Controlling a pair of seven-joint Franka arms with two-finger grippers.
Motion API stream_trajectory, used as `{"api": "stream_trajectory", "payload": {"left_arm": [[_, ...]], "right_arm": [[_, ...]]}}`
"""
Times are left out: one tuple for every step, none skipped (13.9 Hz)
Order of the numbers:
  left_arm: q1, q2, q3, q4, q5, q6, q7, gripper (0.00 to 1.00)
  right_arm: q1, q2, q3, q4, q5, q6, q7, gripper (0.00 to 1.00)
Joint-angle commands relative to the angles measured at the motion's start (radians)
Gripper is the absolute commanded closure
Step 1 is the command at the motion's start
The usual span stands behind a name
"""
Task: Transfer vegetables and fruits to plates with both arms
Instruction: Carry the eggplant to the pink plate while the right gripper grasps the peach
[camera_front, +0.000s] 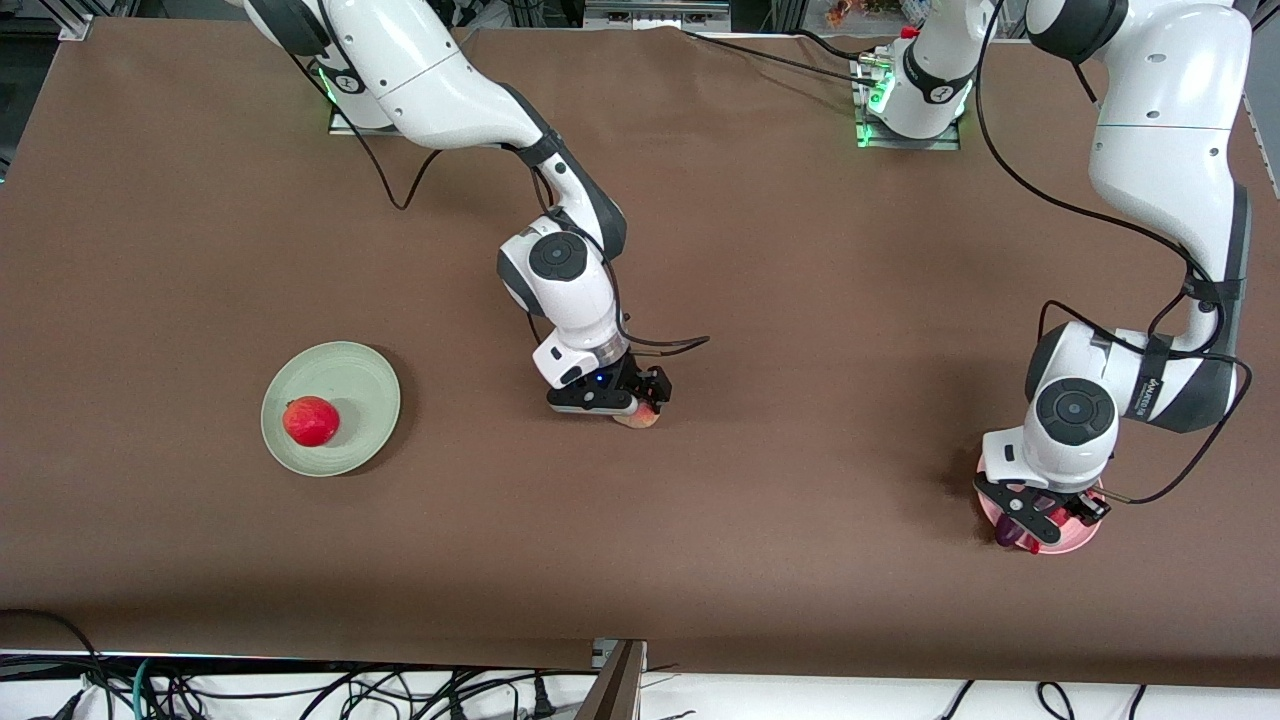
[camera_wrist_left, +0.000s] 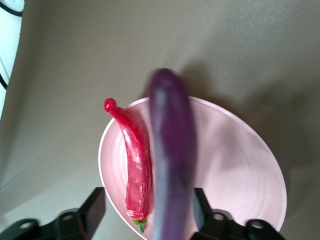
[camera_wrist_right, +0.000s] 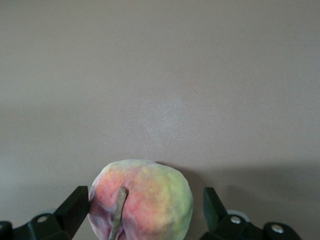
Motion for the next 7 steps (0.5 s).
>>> {"api": "stream_trajectory", "payload": {"left_arm": [[0.001, 0.005, -0.002, 0.026, 0.01, -0.012, 0.016, 0.0], [0.001, 0.0, -0.005, 0.026, -0.006, -0.016, 0.016, 0.0], [0.002, -0.016, -0.008, 0.024, -0.064, -0.024, 0.018, 0.0], [0.002, -0.041, -0.011, 0.024, -0.161, -0.05, 0.019, 0.0], [0.002, -0.071, -0.011, 0.029, -0.272, -0.09, 0.021, 0.0], [0.001, -0.101, -0.012, 0.035, -0.375, -0.139, 0.021, 0.0], [-0.004, -0.128, -0.012, 0.038, -0.443, -0.185, 0.015, 0.0]], "right_arm": [[0.009, 0.024, -0.015, 0.004, -0.027, 0.022, 0.023, 0.1], [0.009, 0.025, -0.015, 0.004, -0.027, 0.025, 0.023, 0.21], [0.009, 0.025, -0.015, 0.004, -0.027, 0.025, 0.022, 0.35], [0.009, 0.025, -0.015, 0.004, -0.027, 0.025, 0.02, 0.48], [0.009, 0.024, -0.015, 0.004, -0.027, 0.025, 0.019, 0.58], [0.009, 0.022, -0.017, 0.004, -0.029, 0.025, 0.014, 0.64], [0.006, 0.015, -0.023, 0.006, -0.027, 0.024, 0.007, 0.65]]}}
